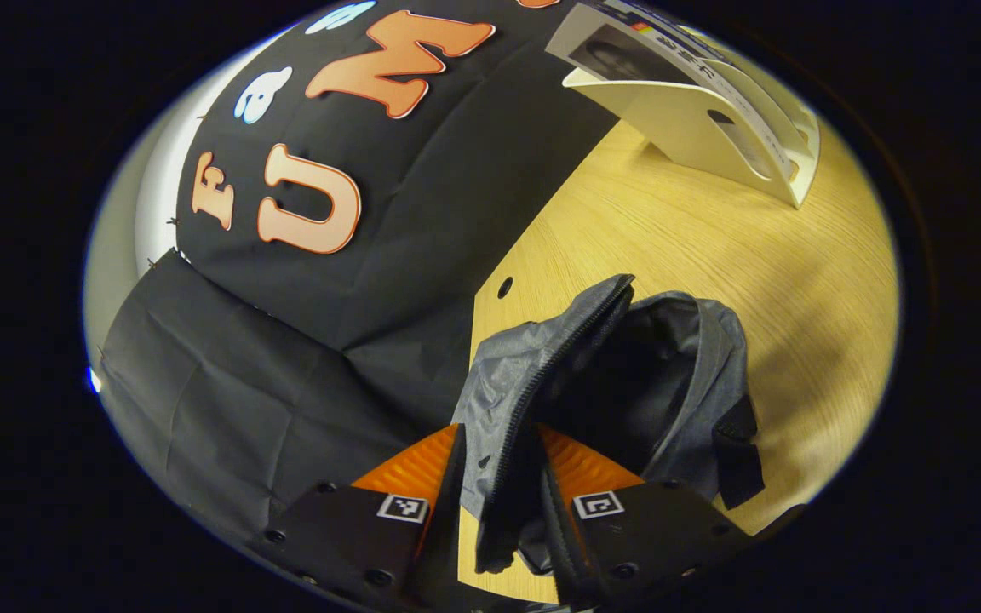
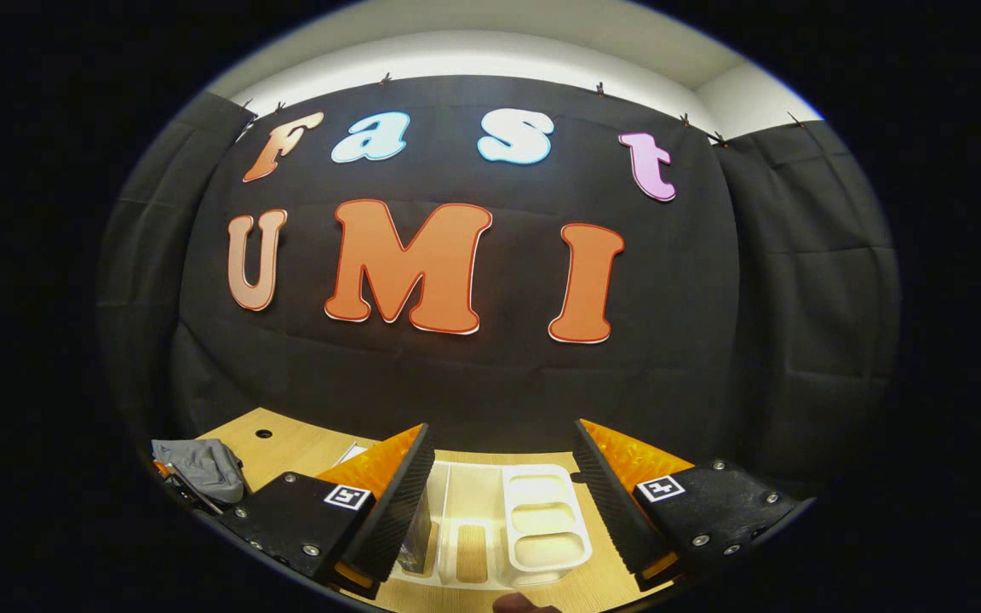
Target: Open the schoolbag, grab two books from the bookshelf and put them into the schoolbag.
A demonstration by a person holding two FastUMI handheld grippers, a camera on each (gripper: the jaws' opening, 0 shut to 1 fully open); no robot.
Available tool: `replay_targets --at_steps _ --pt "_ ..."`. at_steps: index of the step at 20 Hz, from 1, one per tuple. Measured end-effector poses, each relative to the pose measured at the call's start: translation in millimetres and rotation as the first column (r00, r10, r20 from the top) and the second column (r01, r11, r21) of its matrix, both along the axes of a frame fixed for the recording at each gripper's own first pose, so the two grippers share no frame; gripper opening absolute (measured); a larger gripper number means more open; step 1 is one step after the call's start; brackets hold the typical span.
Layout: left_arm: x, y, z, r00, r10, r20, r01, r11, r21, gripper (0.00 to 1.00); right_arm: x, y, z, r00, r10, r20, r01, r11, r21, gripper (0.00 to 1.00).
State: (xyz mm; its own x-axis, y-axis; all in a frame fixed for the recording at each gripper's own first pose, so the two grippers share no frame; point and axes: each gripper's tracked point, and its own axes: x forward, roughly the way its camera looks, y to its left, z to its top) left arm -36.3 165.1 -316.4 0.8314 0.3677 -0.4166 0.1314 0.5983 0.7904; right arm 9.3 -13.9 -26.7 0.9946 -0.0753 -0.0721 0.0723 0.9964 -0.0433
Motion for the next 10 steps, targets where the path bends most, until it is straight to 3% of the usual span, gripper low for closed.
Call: replay_targets --at_steps 5,10 --pt "13.7 20.4 27.2 0.998 -0.052 0.032 0.055 0.994 -0.097 0.18 0.6 21.9 9.0 1.000 -0.031 0.002 0.031 0.999 -0.028 0.97" --pt "34.6 36.5 68.6 0.991 -0.110 0.076 0.123 0.973 -0.193 0.17 5.1 52.1 19.9 0.999 -0.033 0.004 0.033 0.998 -0.062 0.97"
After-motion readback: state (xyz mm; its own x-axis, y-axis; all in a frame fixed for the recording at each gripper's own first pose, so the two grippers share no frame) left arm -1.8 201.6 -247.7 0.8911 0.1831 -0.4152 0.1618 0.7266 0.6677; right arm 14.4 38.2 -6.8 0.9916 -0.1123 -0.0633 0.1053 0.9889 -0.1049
